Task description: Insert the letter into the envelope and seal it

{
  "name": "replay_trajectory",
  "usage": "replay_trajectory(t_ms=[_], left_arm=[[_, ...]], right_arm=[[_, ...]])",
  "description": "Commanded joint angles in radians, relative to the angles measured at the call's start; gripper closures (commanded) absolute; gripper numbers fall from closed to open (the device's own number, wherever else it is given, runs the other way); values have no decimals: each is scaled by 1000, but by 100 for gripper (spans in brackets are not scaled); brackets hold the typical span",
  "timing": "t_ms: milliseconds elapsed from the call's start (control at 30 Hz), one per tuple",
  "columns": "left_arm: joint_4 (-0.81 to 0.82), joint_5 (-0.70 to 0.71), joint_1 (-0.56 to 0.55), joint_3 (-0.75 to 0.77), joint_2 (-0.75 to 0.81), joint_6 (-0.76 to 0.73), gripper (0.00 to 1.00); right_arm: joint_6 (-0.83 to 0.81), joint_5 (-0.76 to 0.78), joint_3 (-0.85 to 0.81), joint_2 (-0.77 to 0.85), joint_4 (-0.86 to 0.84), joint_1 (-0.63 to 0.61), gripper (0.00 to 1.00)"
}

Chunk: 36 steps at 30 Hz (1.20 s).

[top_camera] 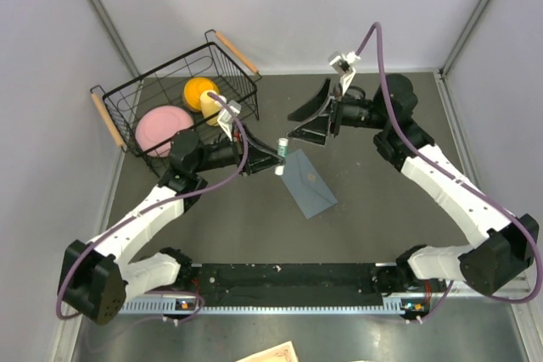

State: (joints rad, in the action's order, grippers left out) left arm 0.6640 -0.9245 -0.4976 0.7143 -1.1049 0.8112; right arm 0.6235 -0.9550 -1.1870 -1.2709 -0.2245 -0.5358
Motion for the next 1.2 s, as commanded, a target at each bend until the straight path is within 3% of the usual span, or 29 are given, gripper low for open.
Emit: replay_trajectory(t_ms=[0,33,133,167,233,400,500,667,1000,1167], left_arm=[[-468,94,97,45,53,-324,100],[-644,114,112,60,54,-462,100],[-891,298,137,103,45,-652,100],[-937,406,139,122,33,-688,100],[-1032,472,142,132,16,-803,100],[-1044,702,142,93,-67,-886,100],[-1049,766,142,94,-151,-890,100],[-1005,812,142,96,-283,-886,100],[-957,865,142,145,-478,-816,100],[-972,880,142,163,-510,-814,89]], right_arm=[[-131,61,-123,13,129,65,10],[-168,65,-125,19,137,88,6],[-240,119,-125,45,184,118,1],[-258,151,-125,53,204,120,1],[-303,238,-123,73,269,119,1],[-363,447,-43,134,335,122,1],[-415,427,-69,108,451,122,1],[-446,421,-83,73,597,122,1],[-447,412,-56,73,631,123,1],[-444,409,-57,65,637,122,1]])
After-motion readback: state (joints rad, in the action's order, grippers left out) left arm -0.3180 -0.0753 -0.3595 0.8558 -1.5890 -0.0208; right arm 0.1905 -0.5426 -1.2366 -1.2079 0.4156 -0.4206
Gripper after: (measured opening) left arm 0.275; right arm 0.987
